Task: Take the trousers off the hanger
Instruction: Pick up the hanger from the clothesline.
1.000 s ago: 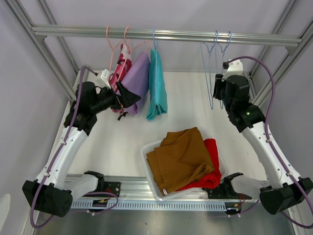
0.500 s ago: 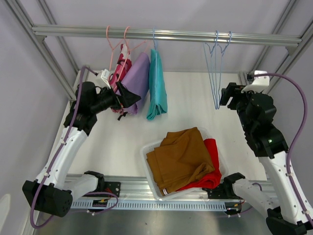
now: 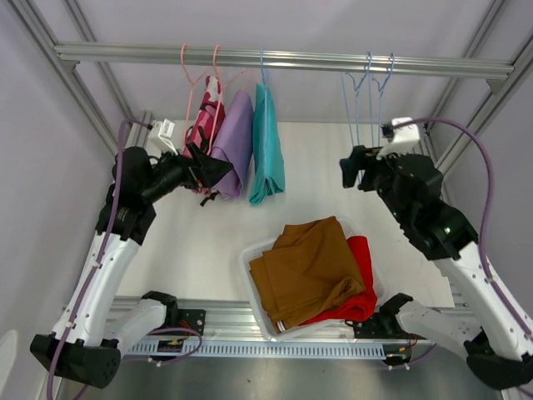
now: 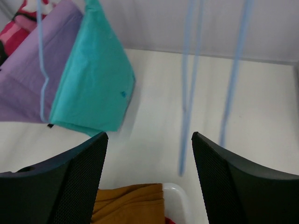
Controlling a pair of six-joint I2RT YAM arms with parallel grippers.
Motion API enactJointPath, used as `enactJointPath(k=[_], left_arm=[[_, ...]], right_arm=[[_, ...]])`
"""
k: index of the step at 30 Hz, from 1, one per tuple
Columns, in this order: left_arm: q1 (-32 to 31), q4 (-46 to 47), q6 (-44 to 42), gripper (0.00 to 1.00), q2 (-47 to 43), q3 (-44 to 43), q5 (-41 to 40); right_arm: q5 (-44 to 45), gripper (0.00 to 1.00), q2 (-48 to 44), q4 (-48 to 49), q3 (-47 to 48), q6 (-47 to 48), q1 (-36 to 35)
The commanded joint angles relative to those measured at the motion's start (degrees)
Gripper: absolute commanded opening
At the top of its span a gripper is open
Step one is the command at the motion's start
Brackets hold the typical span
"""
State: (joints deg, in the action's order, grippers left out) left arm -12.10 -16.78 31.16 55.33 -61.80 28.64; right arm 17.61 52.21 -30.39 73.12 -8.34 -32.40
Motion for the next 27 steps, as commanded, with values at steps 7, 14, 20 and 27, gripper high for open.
enactJointPath(k=[7, 14, 20, 27], left_arm=[[0.76, 2.45, -2.59, 0.99, -1.98, -0.25, -1.4], [0.76, 2.19, -3.47, 0.99, -1.46, -0.16, -2.54], [0.76, 1.83, -4.0, 0.99, -0.49, -0.34, -2.98], [0.76, 1.4, -4.17, 0.99, 0.22, -0.43, -4.12]], right_arm=[[6.05, 0.78, 7.65, -0.47, 12.22, 2.01, -10.05], [-4.05, 0.81, 13.7, 7.79, 11.69, 2.01, -10.75], [-9.34, 0.83, 21.44, 15.62, 12.13, 2.8, -10.4], [-25.67, 0.83, 26.63, 22.47, 12.92, -2.72, -3.38]])
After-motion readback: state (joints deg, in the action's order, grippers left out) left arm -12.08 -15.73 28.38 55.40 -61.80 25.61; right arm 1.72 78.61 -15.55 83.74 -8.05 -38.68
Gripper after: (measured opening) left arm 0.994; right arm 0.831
